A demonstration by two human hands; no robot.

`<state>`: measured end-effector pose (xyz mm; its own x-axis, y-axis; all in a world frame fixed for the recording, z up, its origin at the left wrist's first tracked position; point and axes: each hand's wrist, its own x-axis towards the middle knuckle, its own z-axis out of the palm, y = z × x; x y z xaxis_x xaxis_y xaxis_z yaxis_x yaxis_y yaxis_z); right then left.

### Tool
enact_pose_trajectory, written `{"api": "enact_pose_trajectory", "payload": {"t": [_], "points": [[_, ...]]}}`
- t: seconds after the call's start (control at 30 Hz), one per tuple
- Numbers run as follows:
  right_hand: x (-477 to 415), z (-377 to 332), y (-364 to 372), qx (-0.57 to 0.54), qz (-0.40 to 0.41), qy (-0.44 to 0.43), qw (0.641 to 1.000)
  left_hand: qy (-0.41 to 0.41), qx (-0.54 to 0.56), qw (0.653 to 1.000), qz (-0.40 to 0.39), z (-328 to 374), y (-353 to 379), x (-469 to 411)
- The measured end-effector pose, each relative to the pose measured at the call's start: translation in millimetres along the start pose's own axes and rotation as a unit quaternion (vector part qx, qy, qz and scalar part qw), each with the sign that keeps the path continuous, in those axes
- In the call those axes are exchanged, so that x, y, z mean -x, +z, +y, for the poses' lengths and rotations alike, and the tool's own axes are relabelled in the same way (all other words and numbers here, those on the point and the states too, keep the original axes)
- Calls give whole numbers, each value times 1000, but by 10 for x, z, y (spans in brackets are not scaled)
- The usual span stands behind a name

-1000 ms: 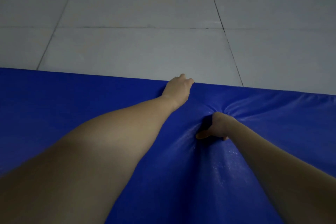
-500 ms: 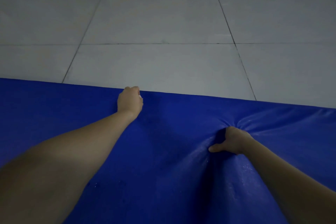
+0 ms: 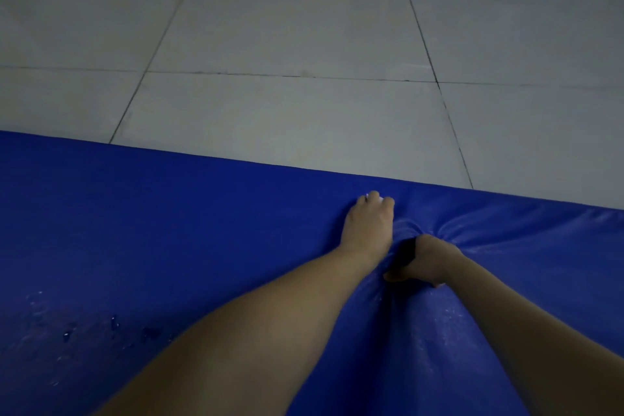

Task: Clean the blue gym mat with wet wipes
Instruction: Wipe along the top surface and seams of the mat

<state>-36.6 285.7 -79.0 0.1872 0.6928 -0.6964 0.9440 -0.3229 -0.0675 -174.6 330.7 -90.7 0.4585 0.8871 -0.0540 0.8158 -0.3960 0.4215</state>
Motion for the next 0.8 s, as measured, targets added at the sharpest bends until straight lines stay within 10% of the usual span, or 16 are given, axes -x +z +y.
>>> {"api": "enact_pose_trajectory", "payload": {"t": [0.2, 0.53, 0.8], "points": [[-31, 47, 26, -8, -3, 4, 1000, -5, -18, 1000, 19, -777, -397, 90], [-21, 63, 54, -10, 5, 11, 1000, -320, 27, 934, 158, -1847, -786, 601], [3, 19, -3, 20, -8, 8, 1000, -143, 182, 971, 55, -293, -215, 289]]}}
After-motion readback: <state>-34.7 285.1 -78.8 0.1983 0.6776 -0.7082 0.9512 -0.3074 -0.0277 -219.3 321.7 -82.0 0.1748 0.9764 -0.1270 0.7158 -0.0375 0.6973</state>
